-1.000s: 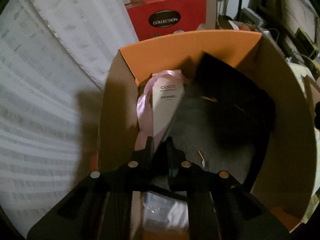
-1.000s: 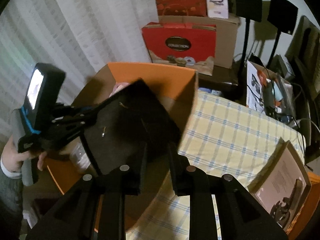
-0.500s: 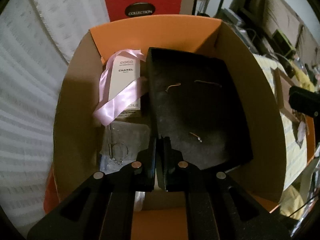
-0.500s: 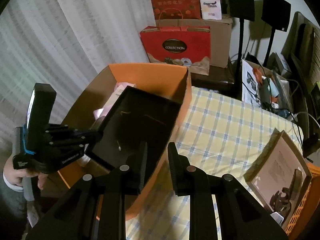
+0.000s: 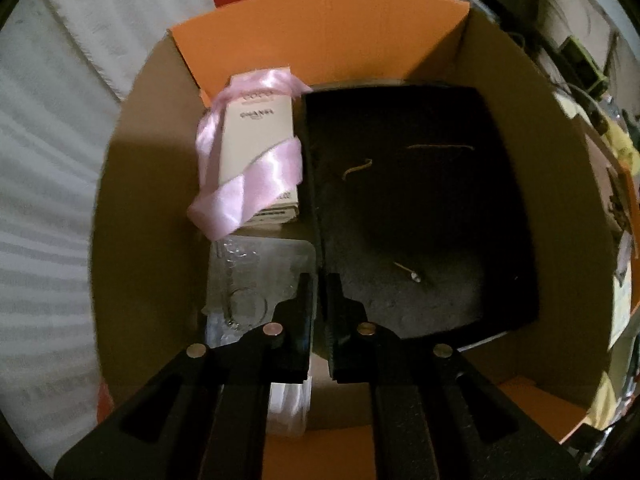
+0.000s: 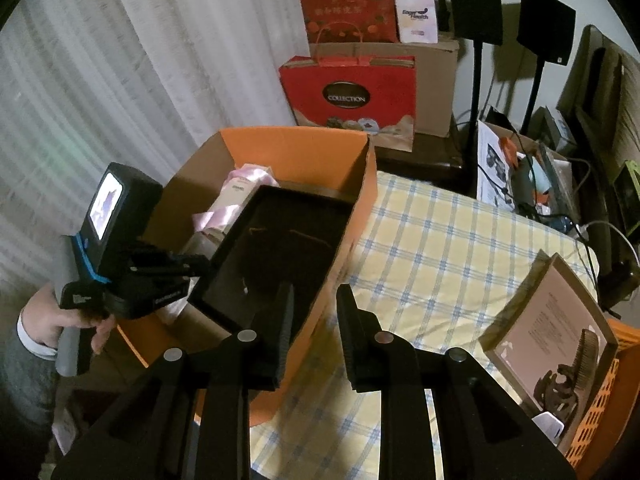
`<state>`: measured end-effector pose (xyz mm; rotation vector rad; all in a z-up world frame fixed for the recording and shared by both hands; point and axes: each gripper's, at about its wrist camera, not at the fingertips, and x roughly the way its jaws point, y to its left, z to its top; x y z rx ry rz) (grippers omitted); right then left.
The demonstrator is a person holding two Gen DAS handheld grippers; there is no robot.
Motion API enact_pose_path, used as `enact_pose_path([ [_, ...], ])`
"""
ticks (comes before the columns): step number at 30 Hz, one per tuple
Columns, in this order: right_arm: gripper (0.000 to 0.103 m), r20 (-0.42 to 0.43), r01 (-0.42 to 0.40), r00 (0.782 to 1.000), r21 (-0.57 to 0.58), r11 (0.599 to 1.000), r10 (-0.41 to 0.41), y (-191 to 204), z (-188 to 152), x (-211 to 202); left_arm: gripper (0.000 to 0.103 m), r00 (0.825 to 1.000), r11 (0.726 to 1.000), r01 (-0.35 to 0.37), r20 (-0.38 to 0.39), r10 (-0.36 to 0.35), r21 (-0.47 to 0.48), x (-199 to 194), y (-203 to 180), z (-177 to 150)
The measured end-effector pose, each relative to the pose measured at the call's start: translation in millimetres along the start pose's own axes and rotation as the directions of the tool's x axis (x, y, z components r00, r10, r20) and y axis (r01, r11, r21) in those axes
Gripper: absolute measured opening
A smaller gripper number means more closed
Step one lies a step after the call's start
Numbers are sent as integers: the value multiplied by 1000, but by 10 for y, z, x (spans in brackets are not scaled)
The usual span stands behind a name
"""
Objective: Organize objects
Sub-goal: 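Open both grippers and withdraw them from the cardboard box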
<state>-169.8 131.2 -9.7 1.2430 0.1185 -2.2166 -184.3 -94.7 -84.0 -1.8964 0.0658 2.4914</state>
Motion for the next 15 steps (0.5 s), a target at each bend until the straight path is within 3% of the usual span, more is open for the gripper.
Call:
enact_pose_path([
  [2, 25, 5, 14, 1000, -2, 1000, -14, -6, -7, -25, 31, 999, 1000, 11, 31, -10, -16, -118, 10, -4],
  [4, 26, 9, 32, 999, -3, 999, -32, -23, -19, -52, 42, 997, 999, 18, 80, -16, -29, -276, 4, -15],
  [10, 32, 26, 100, 995, 9, 995, -100, -158, -112, -165, 65, 978, 997, 78, 193, -74, -14, -672, -206, -70],
  [15, 44, 35, 154, 987, 42, 987, -156, -346, -239, -286, 73, 966, 994, 106, 232, -112, 39, -918, -470, -107],
])
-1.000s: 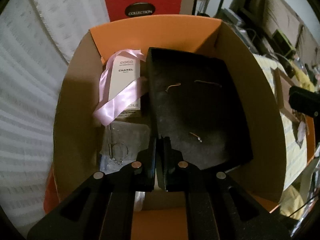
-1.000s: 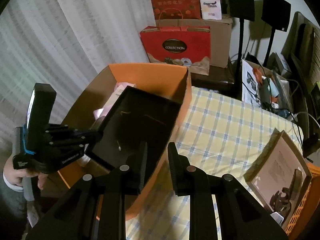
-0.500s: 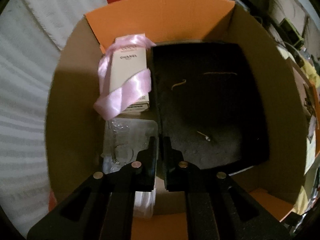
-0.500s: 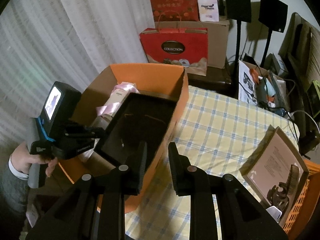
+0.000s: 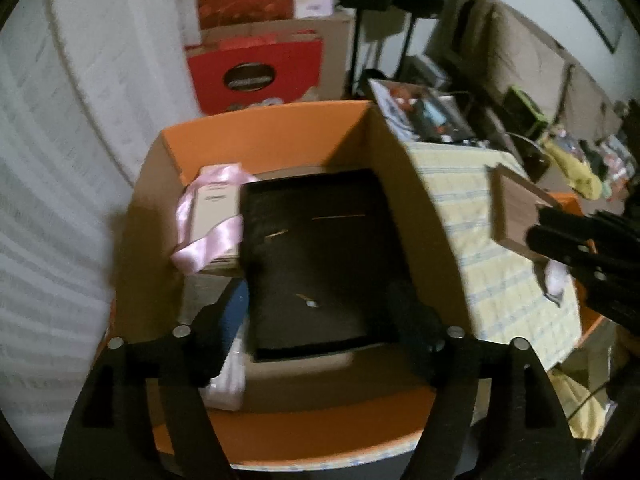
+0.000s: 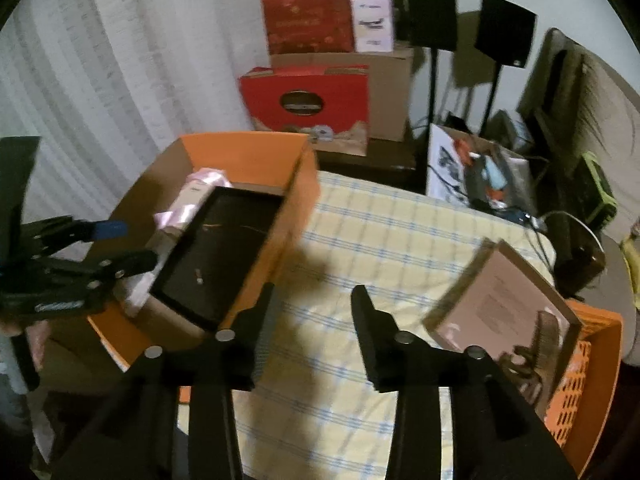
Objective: Organize objects
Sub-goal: 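Open both grippers and withdraw them from the cardboard box, then move the right gripper to the wooden comb on the brown lid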
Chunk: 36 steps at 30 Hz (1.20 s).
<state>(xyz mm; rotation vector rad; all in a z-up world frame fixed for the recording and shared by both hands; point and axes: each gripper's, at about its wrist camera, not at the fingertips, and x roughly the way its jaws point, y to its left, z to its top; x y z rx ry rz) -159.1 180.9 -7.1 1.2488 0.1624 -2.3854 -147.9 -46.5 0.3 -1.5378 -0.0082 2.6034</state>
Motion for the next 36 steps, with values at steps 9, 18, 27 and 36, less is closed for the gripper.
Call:
enact_pose_path([
  [9, 58, 14, 85, 996, 60, 995, -86, -409, -183, -270, 88, 998, 998, 43, 47, -45, 53, -148, -487, -44],
  [18, 79, 17, 153, 988, 113, 982, -156, -728, -352, -486, 102, 993, 991, 99, 59, -104, 91, -155, -895, -58],
  [27, 88, 25, 190, 980, 162, 968, -197, -988, -533, -611, 103, 991, 990, 96, 78, -105, 104, -124, -1208, -41],
  [36, 88, 6, 234, 971, 219, 947, -241, -1323, -724, -698, 103, 991, 985, 109, 66, -118, 133, -18, -1542, -52],
])
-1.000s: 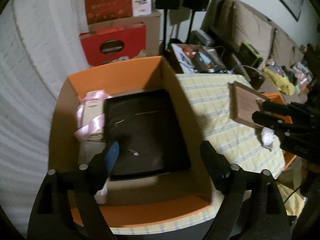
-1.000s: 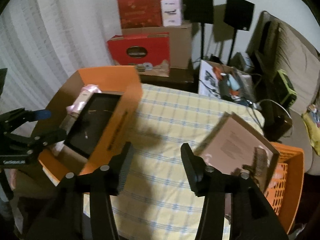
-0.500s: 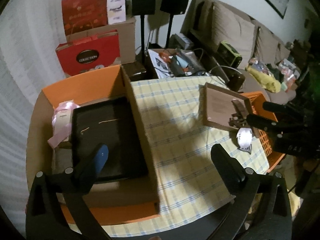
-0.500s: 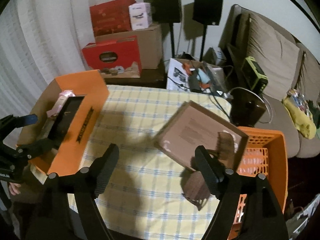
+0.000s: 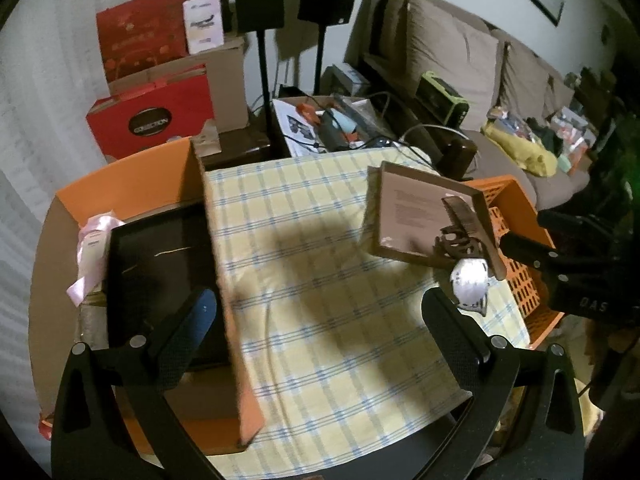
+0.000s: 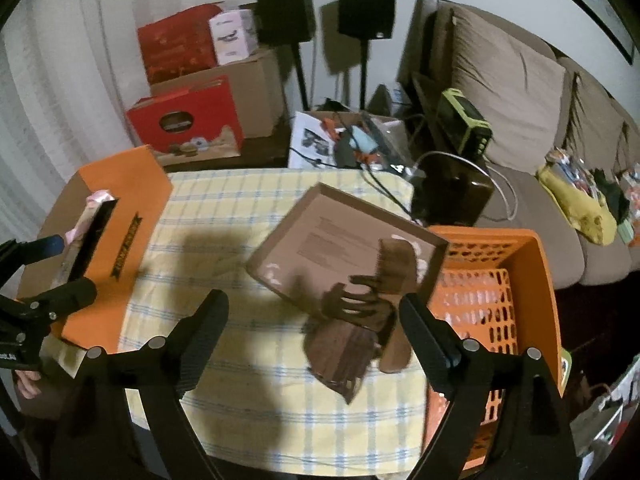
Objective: Organize objects
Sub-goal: 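Move the right gripper to the wooden comb on the brown lid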
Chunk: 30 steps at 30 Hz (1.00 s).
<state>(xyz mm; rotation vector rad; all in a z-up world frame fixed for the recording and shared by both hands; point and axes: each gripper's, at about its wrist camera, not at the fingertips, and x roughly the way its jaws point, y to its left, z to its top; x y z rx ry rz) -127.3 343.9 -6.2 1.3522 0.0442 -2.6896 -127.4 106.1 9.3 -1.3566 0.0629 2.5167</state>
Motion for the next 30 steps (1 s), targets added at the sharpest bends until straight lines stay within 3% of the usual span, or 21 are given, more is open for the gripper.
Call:
enact_pose_path([
  [11, 88, -27, 56, 998, 55, 997, -54, -459, -150, 84, 103, 999, 999, 49, -12, -49, -1, 195, -305, -14],
  [16, 84, -59, 61, 997, 65, 996, -57, -558, -245, 207, 103, 990, 991, 126, -53, -128, -44, 375, -377, -59],
  [21, 65, -91, 53, 995, 93, 994, -44, -649, -334, 351, 102, 981, 983, 166, -86, -172, -73, 557, -447, -87],
  [30, 42, -70, -27, 997, 168, 985, 39, -756, -572, 371, 94, 958, 966, 233, -142, -247, -109, 909, -597, -186],
])
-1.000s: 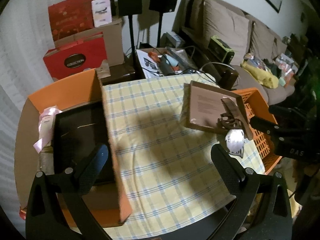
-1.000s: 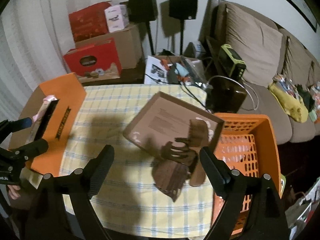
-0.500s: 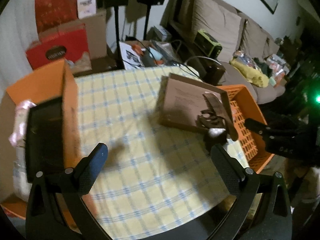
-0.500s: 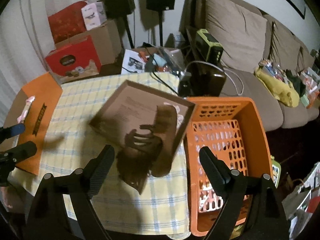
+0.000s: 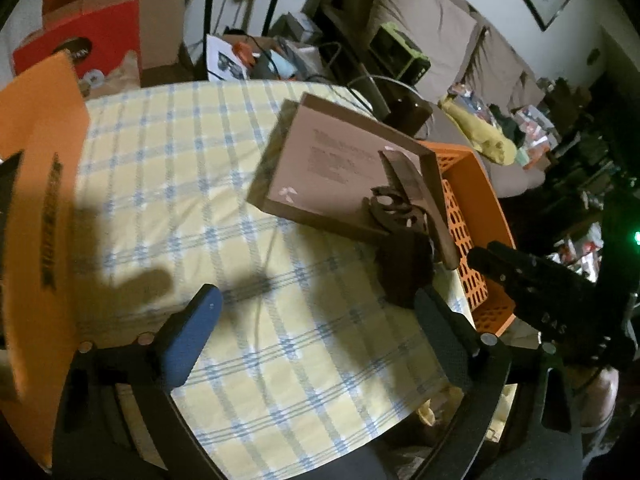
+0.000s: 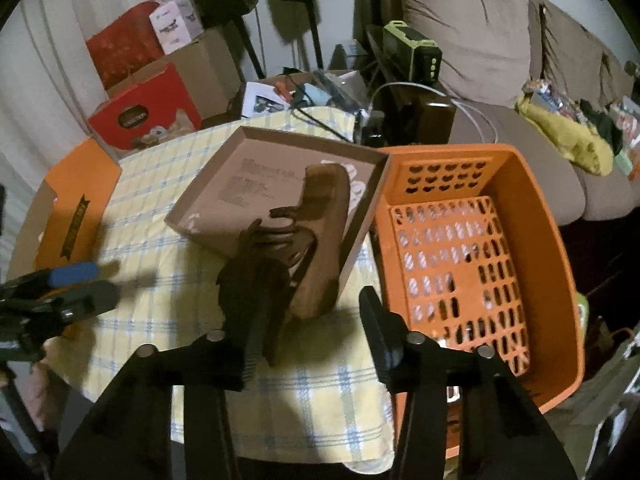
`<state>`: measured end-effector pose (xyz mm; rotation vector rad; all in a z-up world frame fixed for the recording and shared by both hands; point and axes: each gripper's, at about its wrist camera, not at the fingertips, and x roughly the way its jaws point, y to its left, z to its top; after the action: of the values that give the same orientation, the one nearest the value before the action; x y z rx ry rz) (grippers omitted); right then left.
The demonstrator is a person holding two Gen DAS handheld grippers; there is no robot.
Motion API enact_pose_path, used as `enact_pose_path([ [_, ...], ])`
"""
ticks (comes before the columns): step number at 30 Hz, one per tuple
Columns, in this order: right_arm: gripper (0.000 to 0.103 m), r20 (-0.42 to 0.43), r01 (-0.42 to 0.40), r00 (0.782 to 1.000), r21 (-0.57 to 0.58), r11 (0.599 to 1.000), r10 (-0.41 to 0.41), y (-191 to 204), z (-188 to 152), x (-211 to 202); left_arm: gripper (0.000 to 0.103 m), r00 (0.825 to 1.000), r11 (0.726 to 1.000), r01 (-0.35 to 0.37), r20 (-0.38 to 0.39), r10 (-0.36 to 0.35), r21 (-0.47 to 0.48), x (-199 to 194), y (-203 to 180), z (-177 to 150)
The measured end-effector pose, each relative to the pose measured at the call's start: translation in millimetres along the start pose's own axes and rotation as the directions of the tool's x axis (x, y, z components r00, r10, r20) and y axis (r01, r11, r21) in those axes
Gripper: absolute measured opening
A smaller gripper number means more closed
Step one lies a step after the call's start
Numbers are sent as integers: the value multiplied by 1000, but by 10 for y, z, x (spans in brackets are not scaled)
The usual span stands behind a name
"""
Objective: Organize objects
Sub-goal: 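Move the right gripper to the wooden comb on the brown lid, then grasp the wooden comb with the right gripper and lift it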
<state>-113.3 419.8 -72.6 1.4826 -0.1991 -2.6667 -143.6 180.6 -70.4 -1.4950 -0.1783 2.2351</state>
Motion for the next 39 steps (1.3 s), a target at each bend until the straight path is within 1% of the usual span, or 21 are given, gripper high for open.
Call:
enact_pose_path([
  [3, 39, 1, 12, 1000, 28, 1000, -12, -65, 15, 38, 93, 1000, 1000, 17, -8, -17, 5, 106, -63, -22],
  [6, 39, -11, 9, 1000, 45, 999, -8, -115, 28, 86, 93, 999, 999, 34, -23, -34, 17, 206, -142, -34],
  [10, 39, -17, 3, 1000, 58, 998, -2, -141, 38, 122, 93, 998, 999, 40, -39, -39, 11, 302, -191, -17],
  [17, 38, -50, 2, 999, 60, 998, 1, -127, 97, 254, 93, 999, 999, 38, -29, -37, 29, 292, -259, 35],
  [22, 38, -68, 28, 997, 62, 998, -24, -104, 178, 345, 93, 999, 999, 29, -36, -28, 28, 302, -249, 46],
  [24, 38, -76, 57, 996, 54, 997, -53, -93, 225, 376, 93, 999, 999, 24, -36, -23, 26, 300, -236, 51],
  [27, 38, -66, 111, 992, 18, 994, -110, -46, 287, 362, 93, 999, 1000, 22, -35, -22, 21, 289, -207, 57],
  [30, 38, -41, 126, 991, -15, 992, -127, -5, 356, 317, 93, 999, 1000, 22, -34, -22, 13, 269, -173, 66],
  [32, 37, -40, 126, 991, -38, 991, -127, 26, 419, 329, 93, 999, 1000, 19, -33, -18, 15, 262, -161, 77],
  [34, 34, -57, 122, 991, -66, 990, -125, 69, 494, 388, 93, 999, 1000, 17, -35, -16, 18, 258, -160, 88],
  [36, 28, -74, 129, 988, -94, 987, -136, 114, 547, 457, 93, 999, 1000, 19, -37, -18, 21, 250, -166, 89],
  [39, 27, -117, 139, 981, -156, 978, -158, 192, 581, 567, 93, 999, 999, 20, -36, -19, 32, 227, -181, 79],
])
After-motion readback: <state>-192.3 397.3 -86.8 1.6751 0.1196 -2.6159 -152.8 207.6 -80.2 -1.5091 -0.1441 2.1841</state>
